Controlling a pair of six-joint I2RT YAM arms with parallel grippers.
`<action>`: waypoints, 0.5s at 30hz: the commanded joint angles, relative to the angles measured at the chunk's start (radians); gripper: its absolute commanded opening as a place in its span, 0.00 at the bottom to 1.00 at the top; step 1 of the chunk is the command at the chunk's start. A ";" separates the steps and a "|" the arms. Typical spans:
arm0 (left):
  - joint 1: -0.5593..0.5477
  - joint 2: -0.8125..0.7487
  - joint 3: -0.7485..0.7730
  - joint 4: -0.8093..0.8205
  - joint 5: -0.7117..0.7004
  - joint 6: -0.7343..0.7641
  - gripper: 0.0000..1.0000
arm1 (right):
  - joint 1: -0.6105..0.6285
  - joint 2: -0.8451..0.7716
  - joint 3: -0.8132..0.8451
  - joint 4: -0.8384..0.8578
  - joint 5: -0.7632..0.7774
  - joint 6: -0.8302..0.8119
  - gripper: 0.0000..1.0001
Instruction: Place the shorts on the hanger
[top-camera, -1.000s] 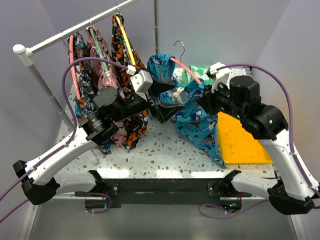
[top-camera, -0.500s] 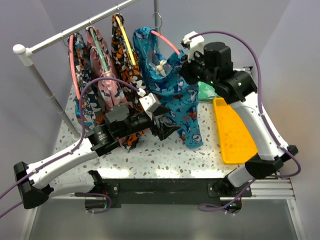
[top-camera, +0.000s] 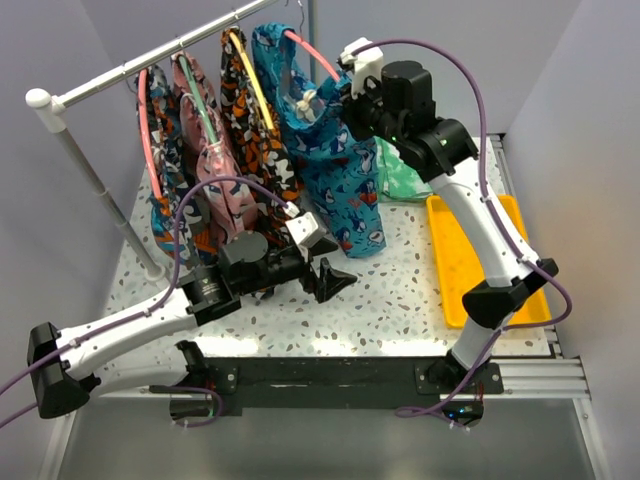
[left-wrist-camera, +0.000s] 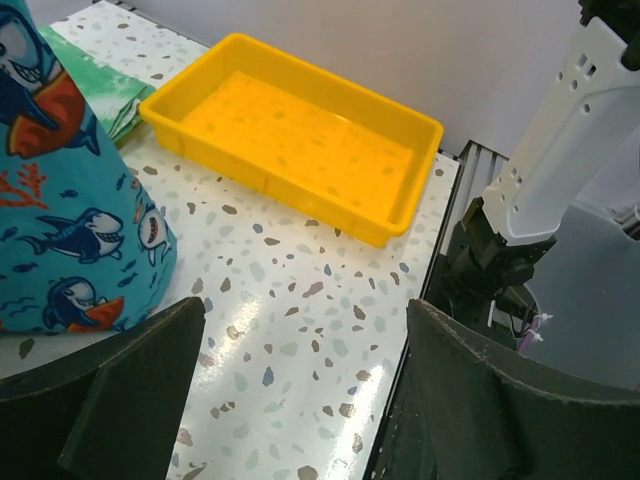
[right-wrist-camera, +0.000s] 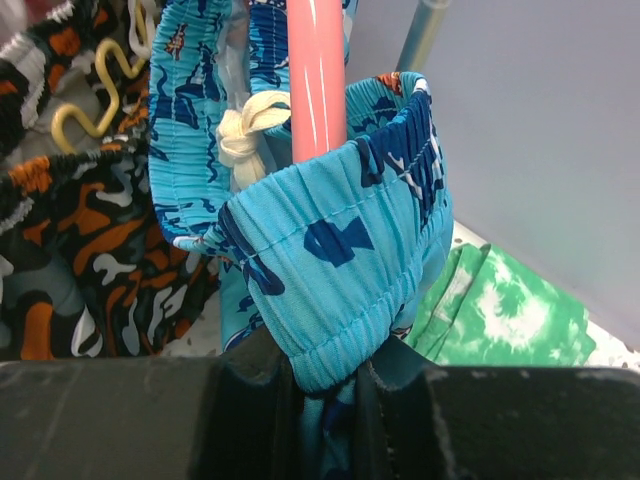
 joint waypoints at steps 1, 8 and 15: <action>-0.019 -0.012 -0.025 0.051 -0.019 -0.028 0.86 | -0.003 -0.004 0.055 0.265 0.014 0.011 0.00; -0.049 -0.026 -0.046 0.051 -0.052 -0.039 0.85 | -0.002 0.118 0.182 0.273 -0.009 0.033 0.00; -0.053 -0.037 -0.045 0.043 -0.068 -0.026 0.85 | -0.002 0.150 0.184 0.334 -0.011 0.059 0.00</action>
